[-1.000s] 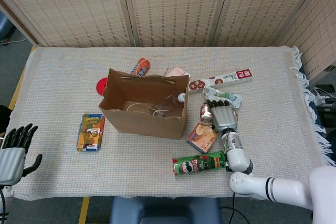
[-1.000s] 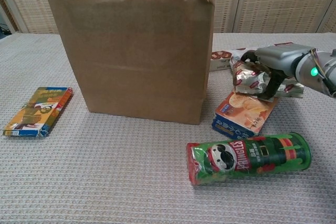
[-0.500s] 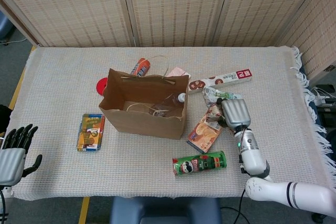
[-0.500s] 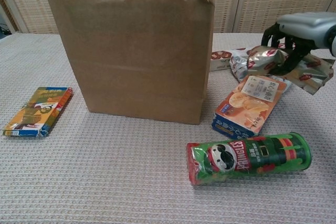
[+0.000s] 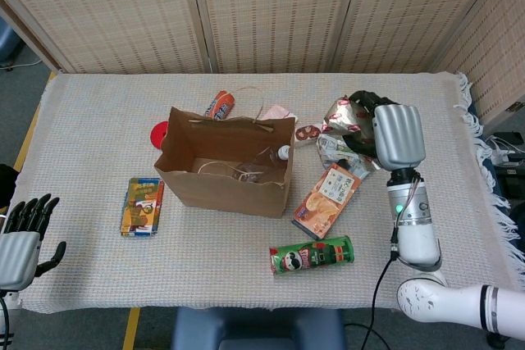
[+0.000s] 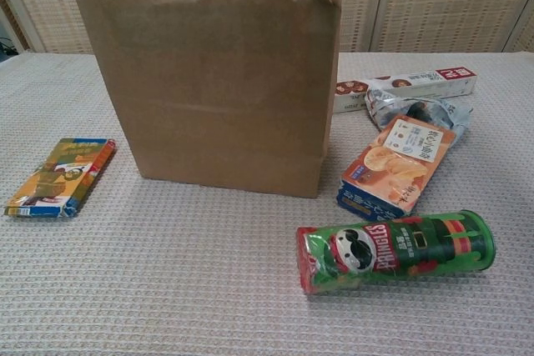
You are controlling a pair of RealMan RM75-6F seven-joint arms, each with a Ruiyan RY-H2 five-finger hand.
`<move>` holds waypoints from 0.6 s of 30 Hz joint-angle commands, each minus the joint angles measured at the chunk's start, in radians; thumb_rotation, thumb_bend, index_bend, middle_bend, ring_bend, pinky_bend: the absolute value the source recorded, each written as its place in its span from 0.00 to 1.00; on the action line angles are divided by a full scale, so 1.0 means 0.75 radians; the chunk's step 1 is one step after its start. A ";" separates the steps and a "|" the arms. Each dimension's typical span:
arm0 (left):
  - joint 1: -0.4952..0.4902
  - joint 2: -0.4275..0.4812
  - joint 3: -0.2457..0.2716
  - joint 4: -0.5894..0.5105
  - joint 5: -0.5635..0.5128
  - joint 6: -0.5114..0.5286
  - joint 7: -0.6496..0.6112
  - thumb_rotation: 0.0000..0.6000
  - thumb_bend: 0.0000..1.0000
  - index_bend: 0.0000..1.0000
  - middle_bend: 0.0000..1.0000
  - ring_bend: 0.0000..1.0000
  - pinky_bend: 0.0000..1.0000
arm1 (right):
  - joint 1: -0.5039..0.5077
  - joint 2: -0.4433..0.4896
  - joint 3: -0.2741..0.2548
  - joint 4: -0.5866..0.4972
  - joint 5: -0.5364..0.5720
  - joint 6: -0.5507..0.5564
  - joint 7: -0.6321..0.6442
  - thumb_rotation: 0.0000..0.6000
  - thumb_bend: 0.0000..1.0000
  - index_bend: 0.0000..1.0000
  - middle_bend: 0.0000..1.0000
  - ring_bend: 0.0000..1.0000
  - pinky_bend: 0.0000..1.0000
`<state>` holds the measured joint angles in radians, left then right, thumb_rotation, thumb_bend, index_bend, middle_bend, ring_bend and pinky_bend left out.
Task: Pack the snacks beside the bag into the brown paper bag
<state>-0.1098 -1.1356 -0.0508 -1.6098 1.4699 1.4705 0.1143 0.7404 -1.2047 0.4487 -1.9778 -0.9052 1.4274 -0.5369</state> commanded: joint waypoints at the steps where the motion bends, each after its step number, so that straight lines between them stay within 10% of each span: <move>1: 0.000 0.001 0.001 0.000 0.001 0.000 -0.003 1.00 0.39 0.03 0.00 0.00 0.00 | 0.082 -0.070 0.058 -0.044 -0.044 0.060 -0.070 1.00 0.33 0.61 0.61 0.65 0.65; 18: -0.002 0.009 0.002 0.008 0.006 -0.008 -0.044 1.00 0.39 0.05 0.00 0.00 0.00 | 0.510 -0.574 0.102 0.382 0.073 0.034 -0.423 1.00 0.33 0.60 0.61 0.63 0.65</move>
<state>-0.1115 -1.1286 -0.0491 -1.6037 1.4746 1.4648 0.0813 1.0761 -1.5768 0.5202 -1.7609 -0.8760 1.4697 -0.8313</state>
